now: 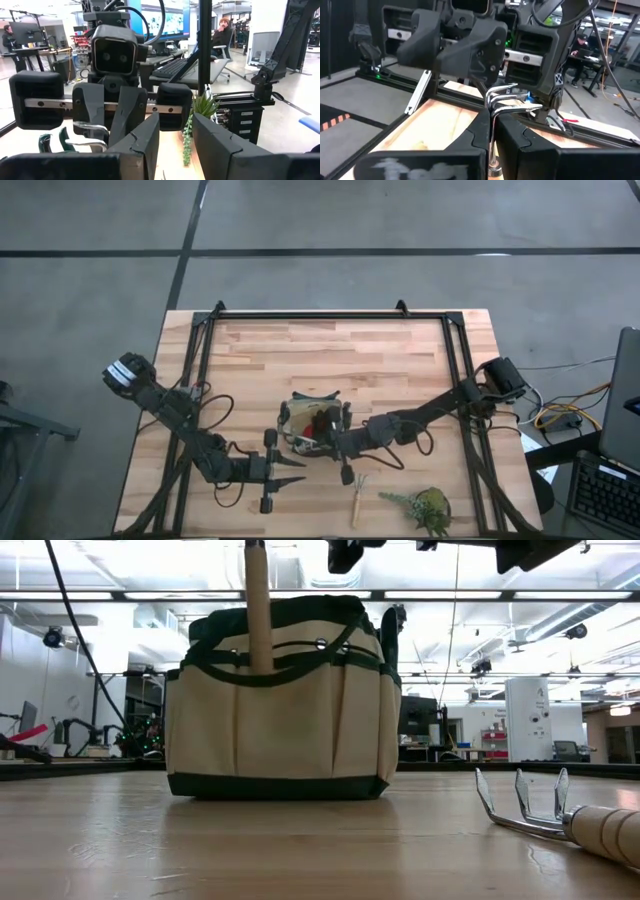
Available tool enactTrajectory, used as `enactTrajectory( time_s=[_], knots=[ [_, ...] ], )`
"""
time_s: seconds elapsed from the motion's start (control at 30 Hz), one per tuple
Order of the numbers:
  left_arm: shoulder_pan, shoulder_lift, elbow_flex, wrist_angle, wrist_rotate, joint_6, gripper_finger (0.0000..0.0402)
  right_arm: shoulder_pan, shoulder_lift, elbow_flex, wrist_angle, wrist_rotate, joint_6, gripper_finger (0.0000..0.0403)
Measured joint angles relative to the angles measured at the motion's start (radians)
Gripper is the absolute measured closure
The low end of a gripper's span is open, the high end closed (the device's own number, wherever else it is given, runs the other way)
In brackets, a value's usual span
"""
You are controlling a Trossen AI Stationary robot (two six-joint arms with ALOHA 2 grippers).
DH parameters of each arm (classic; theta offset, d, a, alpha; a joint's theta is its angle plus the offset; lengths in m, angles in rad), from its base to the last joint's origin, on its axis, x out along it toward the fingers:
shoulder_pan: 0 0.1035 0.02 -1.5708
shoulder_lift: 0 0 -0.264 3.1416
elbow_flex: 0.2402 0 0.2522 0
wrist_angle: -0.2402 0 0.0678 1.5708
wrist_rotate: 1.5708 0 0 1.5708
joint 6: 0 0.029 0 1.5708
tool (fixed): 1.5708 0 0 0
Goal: Pick & Place Garden tools in Gardening bag
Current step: Put the brown hand rake into the gardening bag
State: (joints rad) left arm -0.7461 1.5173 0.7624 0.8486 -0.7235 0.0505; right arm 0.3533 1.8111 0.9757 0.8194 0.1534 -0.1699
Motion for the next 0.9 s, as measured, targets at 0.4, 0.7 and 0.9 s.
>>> enactTrajectory(
  time_s=[0.4,0.7,0.9],
  knots=[
    [-0.013,0.000,0.000,0.015,0.002,0.028,0.0282,0.008,-0.034,0.014,0.003,0.004,-0.002,0.0392],
    [-0.013,0.000,0.000,0.012,0.001,0.030,0.0282,0.015,-0.069,0.009,-0.063,0.031,-0.009,0.0392],
    [-0.013,0.000,0.000,0.012,0.000,0.031,0.0282,0.015,-0.039,0.001,-0.078,0.031,0.010,0.0392]
  ],
)
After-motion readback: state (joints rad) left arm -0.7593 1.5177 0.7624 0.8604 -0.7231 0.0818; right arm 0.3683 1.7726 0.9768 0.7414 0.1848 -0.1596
